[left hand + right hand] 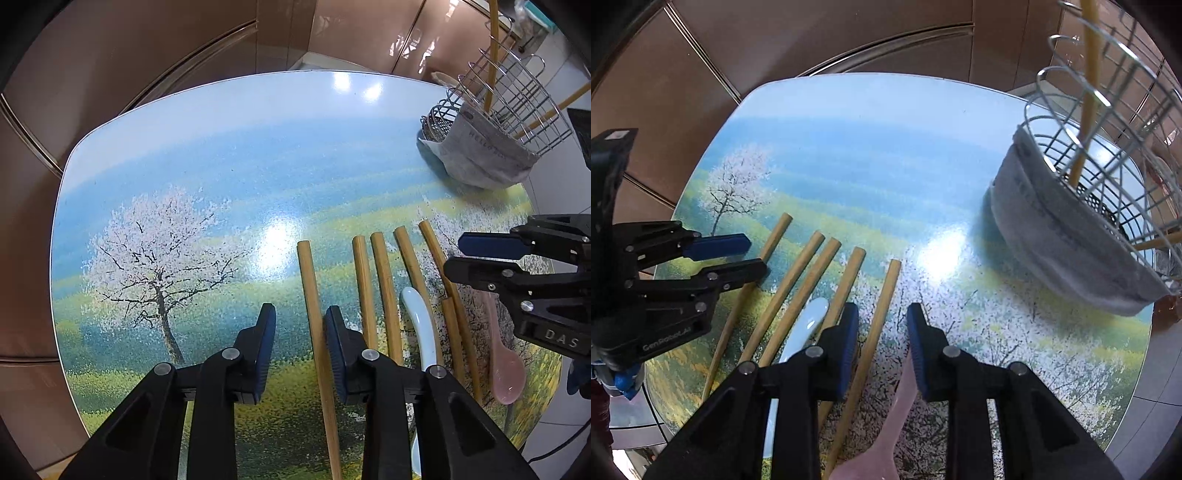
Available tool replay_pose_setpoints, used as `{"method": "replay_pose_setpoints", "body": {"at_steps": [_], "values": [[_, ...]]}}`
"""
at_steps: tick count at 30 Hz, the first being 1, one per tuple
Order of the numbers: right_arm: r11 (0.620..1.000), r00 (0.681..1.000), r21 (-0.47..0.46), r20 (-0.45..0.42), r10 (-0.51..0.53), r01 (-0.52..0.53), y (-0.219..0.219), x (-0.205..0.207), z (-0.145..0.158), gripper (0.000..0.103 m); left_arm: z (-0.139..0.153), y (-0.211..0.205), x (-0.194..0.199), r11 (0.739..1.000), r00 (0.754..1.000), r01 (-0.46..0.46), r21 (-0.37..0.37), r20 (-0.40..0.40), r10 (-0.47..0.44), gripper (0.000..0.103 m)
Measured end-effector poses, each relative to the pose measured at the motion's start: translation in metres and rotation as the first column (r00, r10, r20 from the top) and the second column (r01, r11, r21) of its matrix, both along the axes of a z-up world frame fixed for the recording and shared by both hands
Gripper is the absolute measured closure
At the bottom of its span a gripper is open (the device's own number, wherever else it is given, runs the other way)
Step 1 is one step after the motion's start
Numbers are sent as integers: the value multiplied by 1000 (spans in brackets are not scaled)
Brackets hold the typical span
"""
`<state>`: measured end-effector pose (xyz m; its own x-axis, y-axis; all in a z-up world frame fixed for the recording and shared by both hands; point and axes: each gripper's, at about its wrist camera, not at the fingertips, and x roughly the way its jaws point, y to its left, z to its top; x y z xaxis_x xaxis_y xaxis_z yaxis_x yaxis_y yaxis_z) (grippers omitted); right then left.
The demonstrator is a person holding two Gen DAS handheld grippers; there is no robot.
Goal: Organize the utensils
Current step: 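Close the left tool on a chopstick while the right tool grasps another chopstick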
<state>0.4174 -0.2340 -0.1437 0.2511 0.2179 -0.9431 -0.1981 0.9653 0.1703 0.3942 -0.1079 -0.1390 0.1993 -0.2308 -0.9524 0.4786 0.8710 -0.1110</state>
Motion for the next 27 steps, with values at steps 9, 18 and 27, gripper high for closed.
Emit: {"method": "replay_pose_setpoints", "body": {"at_steps": [9,18,27], "values": [[1000,1000,-15,-21,-10,10,11,9,-12,87,0,-2,-5,1000,1000,9,21,17,-9,87],[999,999,-10,-15,-34,34,15,10,-18,95,2,-3,-12,998,999,35,57,35,-37,93],[997,998,52,21,-64,63,0,-3,-3,97,3,1,-12,999,999,-7,43,41,5,97]]}}
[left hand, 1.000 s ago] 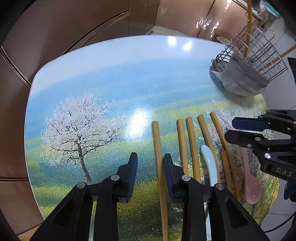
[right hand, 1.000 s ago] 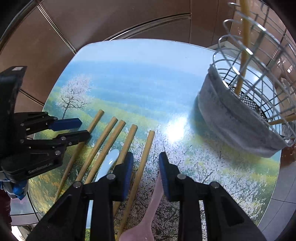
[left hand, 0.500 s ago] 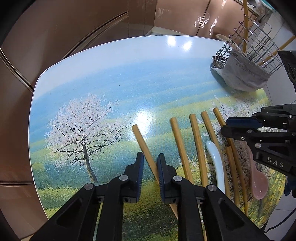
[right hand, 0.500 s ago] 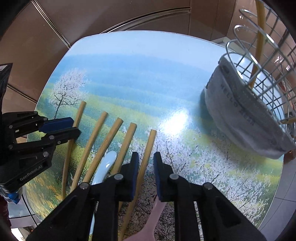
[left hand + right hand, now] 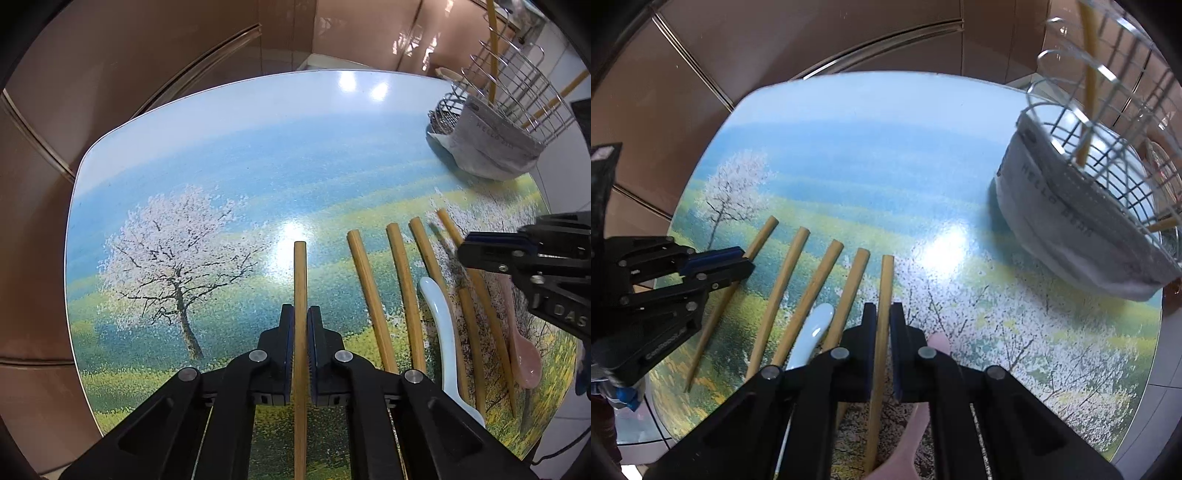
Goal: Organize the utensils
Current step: 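Close the left tool on a chopstick while the right tool grasps another chopstick, then lift both held chopsticks up and carry them over the wire holder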
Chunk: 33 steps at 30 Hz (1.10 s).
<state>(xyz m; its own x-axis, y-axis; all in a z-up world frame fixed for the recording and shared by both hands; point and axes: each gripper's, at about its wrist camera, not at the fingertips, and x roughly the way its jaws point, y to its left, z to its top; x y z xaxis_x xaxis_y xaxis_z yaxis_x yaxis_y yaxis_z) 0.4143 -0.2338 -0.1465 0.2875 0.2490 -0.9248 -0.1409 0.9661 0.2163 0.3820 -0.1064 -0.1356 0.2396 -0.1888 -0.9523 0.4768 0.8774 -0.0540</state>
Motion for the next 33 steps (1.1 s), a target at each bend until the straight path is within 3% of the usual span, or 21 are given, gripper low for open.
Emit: {"method": "replay_pose_setpoints", "body": {"at_steps": [13,21,33], "values": [[991,983,131,180,-30,6,-36,-57,64,97,48,35,-32,993,991,-45,-111,122,59,97],[986,951,169,305,-50,-3,-53,-116,110,97,91,60,-70,975,972,-75,-209,202,118,97],[987,894,162,441,-78,6,-50,-184,173,97,151,75,-122,956,933,-81,-281,316,172,97]]}}
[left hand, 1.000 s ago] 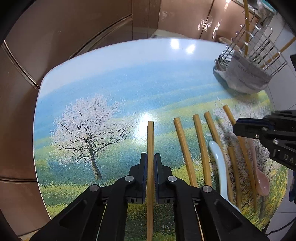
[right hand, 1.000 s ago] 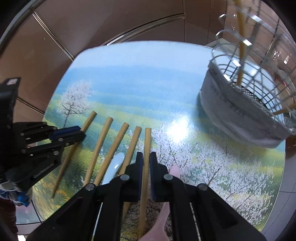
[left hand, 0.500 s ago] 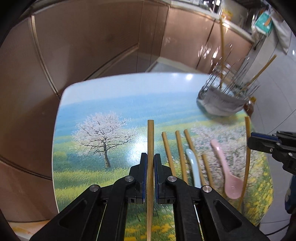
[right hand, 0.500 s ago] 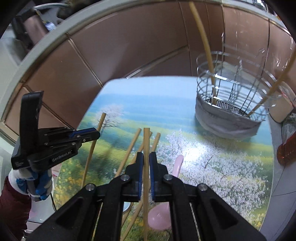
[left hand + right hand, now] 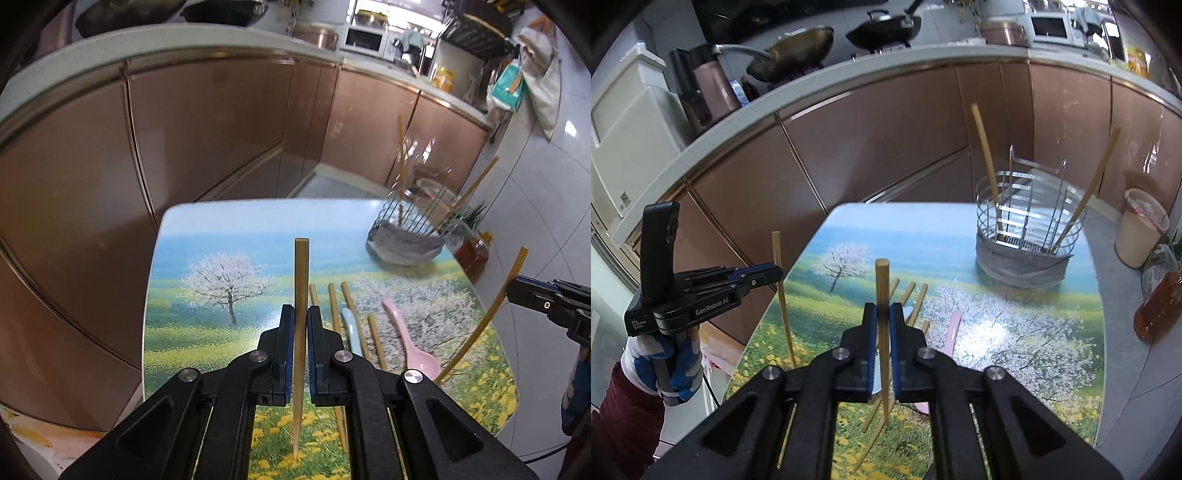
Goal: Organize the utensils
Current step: 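Lift both held chopsticks up and carry them over the wire holder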
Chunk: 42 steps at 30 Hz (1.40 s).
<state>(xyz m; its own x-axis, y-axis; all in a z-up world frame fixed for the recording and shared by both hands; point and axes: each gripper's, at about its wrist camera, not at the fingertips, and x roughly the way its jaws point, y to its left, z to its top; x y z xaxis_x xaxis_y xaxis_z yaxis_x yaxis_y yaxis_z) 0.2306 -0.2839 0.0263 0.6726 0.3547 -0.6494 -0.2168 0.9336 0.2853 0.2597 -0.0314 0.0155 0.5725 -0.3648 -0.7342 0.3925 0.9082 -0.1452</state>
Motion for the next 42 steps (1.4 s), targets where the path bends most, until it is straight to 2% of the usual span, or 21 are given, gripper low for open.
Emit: {"method": "replay_pose_setpoints", "body": {"at_steps": [5,11,22,28,30,34,38,42], "values": [[1000,999,-19,54,-10,11,13,-15,29,97,30,1,-16,999,998,0,-40,55,2,97],[999,993,-38,112,-34,38,1,-17,65,97,61,-13,-12,996,996,13,-91,93,-5,97],[982,958,-64,241,-157,177,-71,29,154,97,139,-97,46,976,977,109,-188,200,-71,97],[966,932,-63,286,-223,251,-109,64,176,97,167,-146,85,959,962,139,-246,262,-72,97],[962,927,-59,289,-237,265,-119,76,174,97,167,-165,101,951,962,151,-269,263,-78,97],[955,924,-61,279,-262,289,-137,103,157,97,154,-191,120,953,956,141,-267,288,-60,97],[952,932,-75,241,-272,297,-147,128,120,97,117,-214,135,960,954,115,-254,297,-36,97],[955,945,-81,188,-267,286,-148,144,81,97,72,-224,148,965,966,86,-246,259,-20,97]]}}
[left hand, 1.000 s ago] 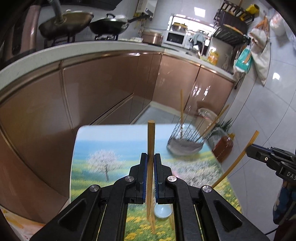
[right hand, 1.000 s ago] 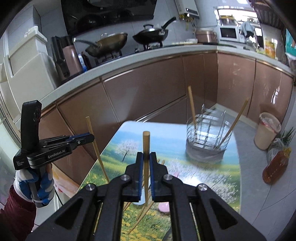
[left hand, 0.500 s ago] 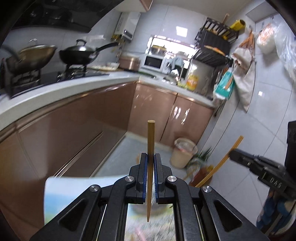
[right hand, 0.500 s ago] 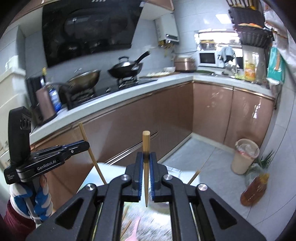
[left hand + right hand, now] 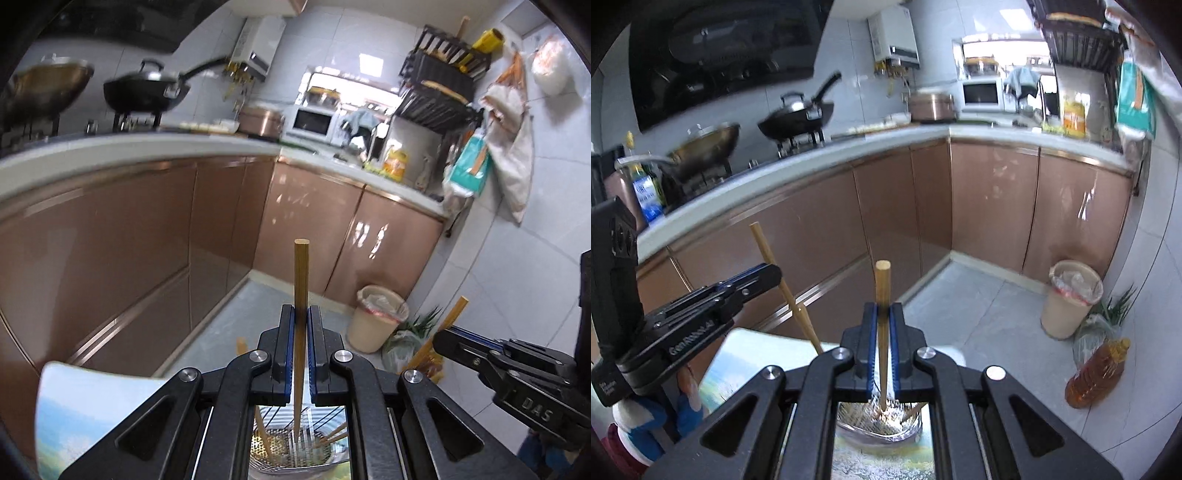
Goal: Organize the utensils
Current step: 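Lift both held chopsticks up and carry them over the wire holder, then open both tools to drop the chopsticks into the wire holder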
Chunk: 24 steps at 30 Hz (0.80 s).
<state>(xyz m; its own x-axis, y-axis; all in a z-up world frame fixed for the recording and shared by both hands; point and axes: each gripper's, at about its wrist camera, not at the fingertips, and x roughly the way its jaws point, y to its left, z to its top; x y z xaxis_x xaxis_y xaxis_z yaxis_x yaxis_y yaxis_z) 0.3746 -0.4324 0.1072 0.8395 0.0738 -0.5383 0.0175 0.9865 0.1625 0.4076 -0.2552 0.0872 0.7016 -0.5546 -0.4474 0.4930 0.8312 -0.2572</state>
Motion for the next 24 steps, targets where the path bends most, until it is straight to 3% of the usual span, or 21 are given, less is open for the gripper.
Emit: {"method": "replay_pose_setpoints", "body": {"at_steps": [7,15,19,24], "values": [[1000,998,5,-55,26,-26,2,4,-49,97,-48,-5,7,998,998,-28,53,-49,31,97],[999,997,21,-66,34,-33,-1,-12,-56,96,-55,-1,-6,993,997,-53,102,-43,57,94],[1000,998,21,-66,22,-20,-1,-21,-49,94,-50,6,-16,991,997,-59,118,-38,64,64],[1000,999,21,-42,7,-6,2,-43,-32,79,-33,26,-39,991,997,-68,113,-15,71,56]]}}
